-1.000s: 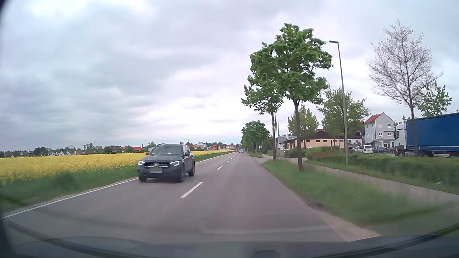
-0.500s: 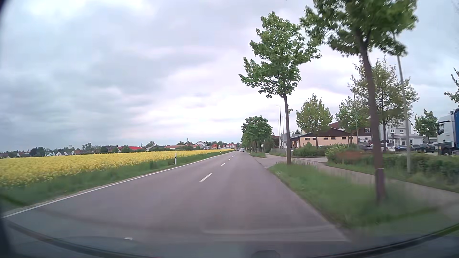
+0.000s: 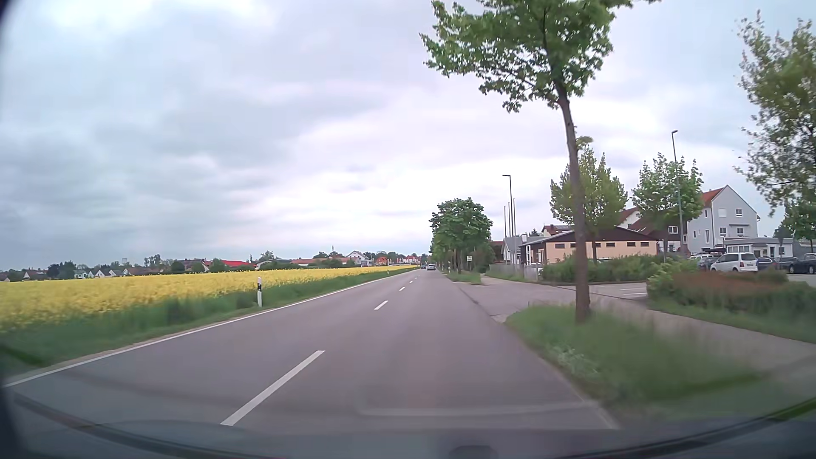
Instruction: Follow the waypoints while adhering to traffic rules and regulations
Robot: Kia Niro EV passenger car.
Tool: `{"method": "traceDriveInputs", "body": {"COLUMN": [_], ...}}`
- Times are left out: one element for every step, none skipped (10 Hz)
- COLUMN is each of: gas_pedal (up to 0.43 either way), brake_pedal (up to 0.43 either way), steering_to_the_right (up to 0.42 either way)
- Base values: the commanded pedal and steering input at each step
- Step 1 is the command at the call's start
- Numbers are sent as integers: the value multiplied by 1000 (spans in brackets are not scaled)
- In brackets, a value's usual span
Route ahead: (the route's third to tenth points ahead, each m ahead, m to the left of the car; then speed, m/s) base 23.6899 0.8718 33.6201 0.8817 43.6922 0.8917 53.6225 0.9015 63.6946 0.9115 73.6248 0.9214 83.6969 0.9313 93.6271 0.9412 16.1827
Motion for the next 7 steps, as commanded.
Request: {"method": "traceDriveInputs", "body": {"gas_pedal": [169,169,169,177,177,177,177], "brake_pedal": [0,0,0,0,0,0,0], "steering_to_the_right": [-2,-3,-2,-2,-2,-2,-3]}}
